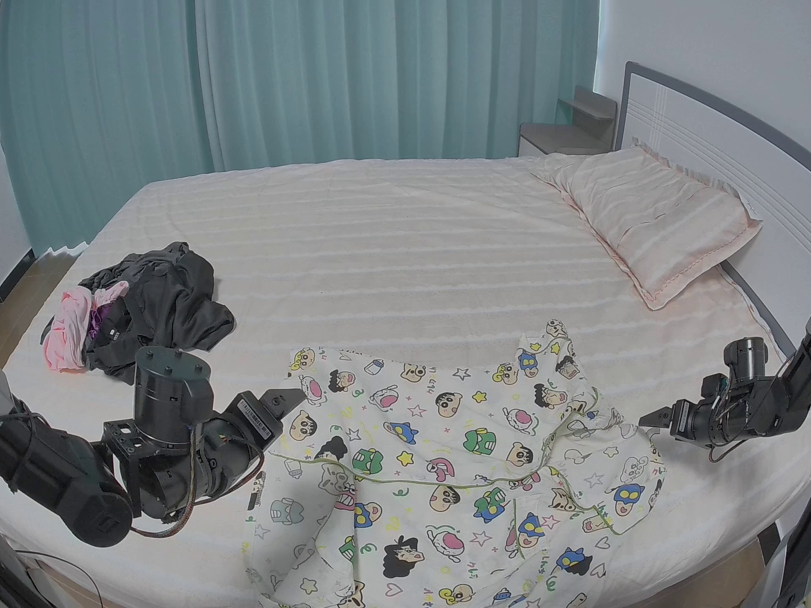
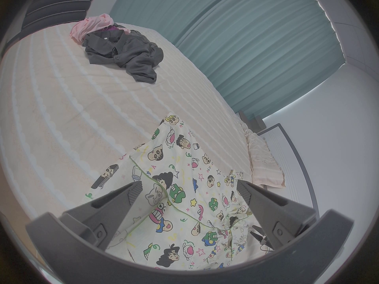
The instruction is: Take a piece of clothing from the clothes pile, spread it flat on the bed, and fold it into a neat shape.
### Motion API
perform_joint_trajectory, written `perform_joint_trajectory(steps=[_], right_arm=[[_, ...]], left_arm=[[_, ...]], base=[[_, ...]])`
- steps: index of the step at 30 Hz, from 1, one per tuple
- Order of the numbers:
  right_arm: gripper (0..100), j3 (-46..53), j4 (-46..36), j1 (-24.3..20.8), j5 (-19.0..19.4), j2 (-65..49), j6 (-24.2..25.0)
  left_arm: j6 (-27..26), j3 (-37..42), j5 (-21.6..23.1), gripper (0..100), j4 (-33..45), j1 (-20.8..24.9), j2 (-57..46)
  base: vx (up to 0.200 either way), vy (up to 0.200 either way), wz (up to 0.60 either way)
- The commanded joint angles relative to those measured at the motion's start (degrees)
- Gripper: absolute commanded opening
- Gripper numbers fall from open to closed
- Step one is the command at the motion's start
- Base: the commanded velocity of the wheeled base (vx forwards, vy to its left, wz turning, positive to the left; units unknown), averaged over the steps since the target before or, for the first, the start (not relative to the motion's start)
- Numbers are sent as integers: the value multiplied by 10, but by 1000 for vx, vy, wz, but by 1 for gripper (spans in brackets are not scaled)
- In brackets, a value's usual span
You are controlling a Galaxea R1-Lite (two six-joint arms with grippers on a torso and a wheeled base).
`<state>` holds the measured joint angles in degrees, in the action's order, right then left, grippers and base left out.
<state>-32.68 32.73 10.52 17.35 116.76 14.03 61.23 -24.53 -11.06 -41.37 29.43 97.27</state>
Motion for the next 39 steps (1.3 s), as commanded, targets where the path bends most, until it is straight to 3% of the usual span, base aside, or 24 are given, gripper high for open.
perform_joint_trajectory(steps=[1, 8, 18, 26, 35, 36, 39], right_arm=[[100, 3, 3, -3, 13, 22, -3], [100, 15, 35, -15, 15, -10, -2], [100, 45, 62, -83, 9, 10, -2], [100, 45, 125, -77, -5, 60, -3], [100, 47, 136, -76, -11, 78, -8], [0, 47, 136, -76, -11, 79, -11], [0, 49, 136, -76, -10, 80, -15]], left_arm=[[0, 0, 0, 100, 0, 0, 1], [0, 0, 0, 100, 0, 0, 1], [0, 0, 1, 100, 0, 0, 1], [0, 0, 2, 100, 0, 0, 3], [0, 0, 1, 100, 0, 1, 6], [0, -1, 1, 100, 0, 1, 6], [0, 0, 1, 100, 0, 0, 6]], base=[[0, 0, 0], [0, 0, 0], [0, 0, 0], [0, 0, 0], [0, 0, 0], [0, 0, 0], [0, 0, 0]])
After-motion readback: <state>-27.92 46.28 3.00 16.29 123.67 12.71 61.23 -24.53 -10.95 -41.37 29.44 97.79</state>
